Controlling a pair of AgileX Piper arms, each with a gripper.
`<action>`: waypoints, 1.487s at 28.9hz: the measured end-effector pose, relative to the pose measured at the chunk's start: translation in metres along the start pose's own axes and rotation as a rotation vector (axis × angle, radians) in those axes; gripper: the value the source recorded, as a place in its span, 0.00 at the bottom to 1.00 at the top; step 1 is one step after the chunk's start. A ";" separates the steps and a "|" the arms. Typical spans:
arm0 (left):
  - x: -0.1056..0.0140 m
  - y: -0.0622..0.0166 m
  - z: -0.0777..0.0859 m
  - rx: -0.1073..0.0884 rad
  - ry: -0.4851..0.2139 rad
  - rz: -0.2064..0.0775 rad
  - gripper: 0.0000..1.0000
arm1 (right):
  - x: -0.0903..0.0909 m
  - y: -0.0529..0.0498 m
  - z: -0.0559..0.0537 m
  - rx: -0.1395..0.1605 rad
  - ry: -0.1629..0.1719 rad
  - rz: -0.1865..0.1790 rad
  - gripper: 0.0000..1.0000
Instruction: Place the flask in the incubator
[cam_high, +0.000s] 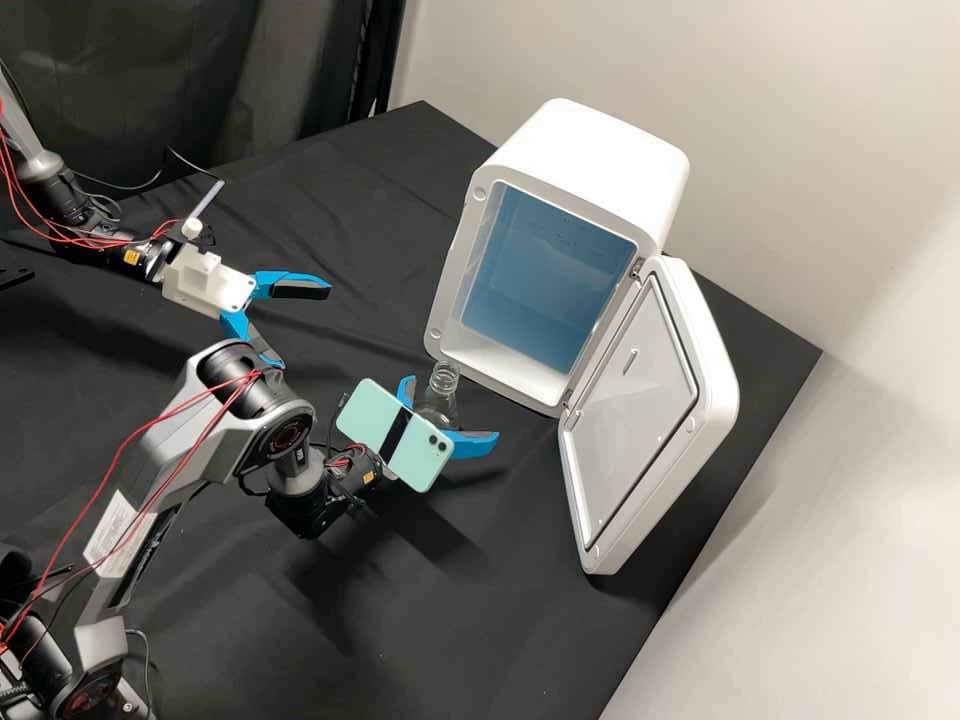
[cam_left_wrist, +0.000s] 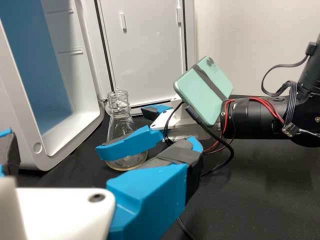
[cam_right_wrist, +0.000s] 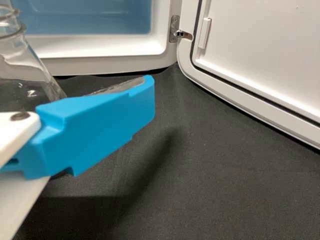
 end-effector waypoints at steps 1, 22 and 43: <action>0.000 0.0001 0.000 0.000 0.002 0.000 1.00 | 0.000 0.000 0.000 0.000 -0.001 -0.001 0.00; 0.000 0.0011 -0.006 -0.008 0.019 0.003 1.00 | 0.000 0.000 0.000 0.000 0.005 0.005 0.00; -0.002 -0.0012 -0.008 -0.008 0.023 -0.006 1.00 | 0.001 -0.002 0.001 0.001 0.008 0.009 0.00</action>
